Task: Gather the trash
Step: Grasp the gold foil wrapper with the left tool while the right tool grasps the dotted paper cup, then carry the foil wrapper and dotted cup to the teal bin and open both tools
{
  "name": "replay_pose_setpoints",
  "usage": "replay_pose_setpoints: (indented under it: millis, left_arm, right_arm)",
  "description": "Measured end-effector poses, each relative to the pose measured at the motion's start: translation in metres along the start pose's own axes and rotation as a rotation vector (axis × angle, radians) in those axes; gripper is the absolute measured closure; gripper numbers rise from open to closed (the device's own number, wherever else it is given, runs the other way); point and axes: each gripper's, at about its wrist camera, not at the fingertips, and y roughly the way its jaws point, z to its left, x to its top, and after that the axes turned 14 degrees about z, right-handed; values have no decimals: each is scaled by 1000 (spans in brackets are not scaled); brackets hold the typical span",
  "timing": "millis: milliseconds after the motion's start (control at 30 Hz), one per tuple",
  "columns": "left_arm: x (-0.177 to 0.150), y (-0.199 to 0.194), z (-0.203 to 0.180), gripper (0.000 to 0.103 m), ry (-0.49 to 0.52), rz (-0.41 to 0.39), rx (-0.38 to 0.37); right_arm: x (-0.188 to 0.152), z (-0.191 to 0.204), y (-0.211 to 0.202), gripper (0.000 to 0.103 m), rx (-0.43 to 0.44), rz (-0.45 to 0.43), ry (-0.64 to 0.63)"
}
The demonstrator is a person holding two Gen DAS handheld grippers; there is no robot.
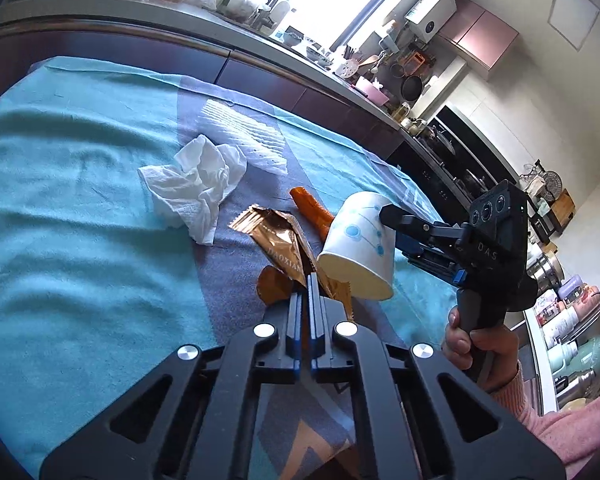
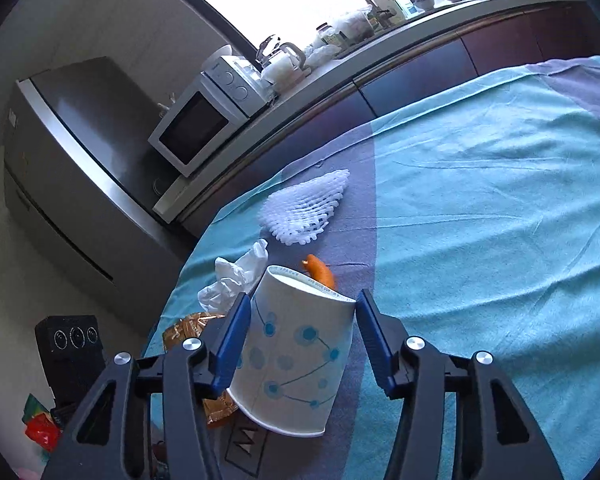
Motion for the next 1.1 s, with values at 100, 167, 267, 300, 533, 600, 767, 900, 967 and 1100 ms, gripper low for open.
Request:
replay_pose_setpoints:
  millis: [100,167,267,300,533,600,767,900,967,1100]
  left_arm:
    - [-2,-14,2,100,8,-31,-16]
    - [-6,-25,4,100,5,-50,-17]
    - [-8,-40,11,100,-13,-78,-18]
    - [-10,-45,14,100,-21,-87,-22]
    - [-25,-82,34,100,-80,-146,-13]
    - [-30,-92,39,100,-92,-161,-9]
    - [-46,-116,50,100,-126,-201,10]
    - [-57,-135,63,100,-159,-228,29]
    - [-62,-146,67,100,-177,-244,40]
    - [-75,-163,76,100,-209,-273,57]
  right_arm:
    - [0,9,-4,51,-7,-14,-28]
    - [1,16,-7,51,-3,-22,-45]
    - [3,27,-9,51,4,-29,-73]
    - [4,31,-9,51,9,-30,-84]
    - [7,61,-3,51,44,-25,-151]
    - [8,70,1,51,59,-15,-172]
    - [11,95,20,51,101,21,-219]
    - [12,116,38,51,132,56,-262]
    - [13,125,47,51,147,73,-281]
    - [15,143,64,51,174,104,-315]
